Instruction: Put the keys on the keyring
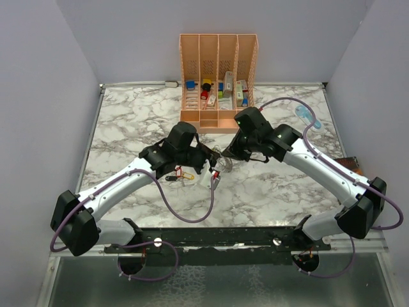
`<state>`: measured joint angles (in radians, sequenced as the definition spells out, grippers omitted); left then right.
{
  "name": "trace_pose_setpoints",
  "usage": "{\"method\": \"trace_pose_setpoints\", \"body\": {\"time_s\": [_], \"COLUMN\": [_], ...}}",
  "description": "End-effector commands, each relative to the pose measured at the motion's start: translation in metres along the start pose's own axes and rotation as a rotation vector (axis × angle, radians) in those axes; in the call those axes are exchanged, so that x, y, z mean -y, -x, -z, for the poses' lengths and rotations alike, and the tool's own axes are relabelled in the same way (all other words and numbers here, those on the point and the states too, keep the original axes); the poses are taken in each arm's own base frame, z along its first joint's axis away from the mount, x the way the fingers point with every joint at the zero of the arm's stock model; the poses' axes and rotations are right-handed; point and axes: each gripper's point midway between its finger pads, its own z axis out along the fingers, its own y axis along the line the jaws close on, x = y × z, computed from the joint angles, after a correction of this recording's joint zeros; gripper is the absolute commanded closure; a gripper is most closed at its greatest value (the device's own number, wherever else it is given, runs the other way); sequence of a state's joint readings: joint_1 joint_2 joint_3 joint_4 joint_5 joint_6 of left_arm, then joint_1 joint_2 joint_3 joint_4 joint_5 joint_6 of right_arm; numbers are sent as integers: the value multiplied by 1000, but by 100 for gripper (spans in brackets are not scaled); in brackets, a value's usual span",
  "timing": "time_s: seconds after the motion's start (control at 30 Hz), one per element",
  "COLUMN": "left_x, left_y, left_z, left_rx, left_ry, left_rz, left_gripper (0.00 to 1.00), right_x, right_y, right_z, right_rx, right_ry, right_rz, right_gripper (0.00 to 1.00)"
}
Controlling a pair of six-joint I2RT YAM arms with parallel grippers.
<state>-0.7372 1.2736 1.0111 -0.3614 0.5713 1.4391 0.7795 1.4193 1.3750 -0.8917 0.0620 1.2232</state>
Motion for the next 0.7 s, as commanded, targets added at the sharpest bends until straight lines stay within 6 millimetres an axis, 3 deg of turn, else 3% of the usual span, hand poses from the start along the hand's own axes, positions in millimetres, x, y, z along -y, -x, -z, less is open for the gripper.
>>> {"method": "trace_pose_setpoints", "body": {"time_s": [0.0,0.27,0.57,0.67], "left_x": [-14,-22,-29,-31], "left_y": [-8,-13,-17,-17], "left_z": [6,3,3,3], "left_rx": [-50,-66,-79,-79], "left_ry": [62,125,175,181], "left_rz": [-25,-32,-7,20], "left_gripper": [93,93,93,88], "right_x": [-10,-16,7,13], "right_y": [-6,-8,-4,-6], "right_z": [15,17,17,15], "right_rx": [-43,-66,-9,-11], "right_ry": [12,4,-89,-113], "right_rz": [-137,-350,-489,-491], "right_gripper": [99,99,99,99]}}
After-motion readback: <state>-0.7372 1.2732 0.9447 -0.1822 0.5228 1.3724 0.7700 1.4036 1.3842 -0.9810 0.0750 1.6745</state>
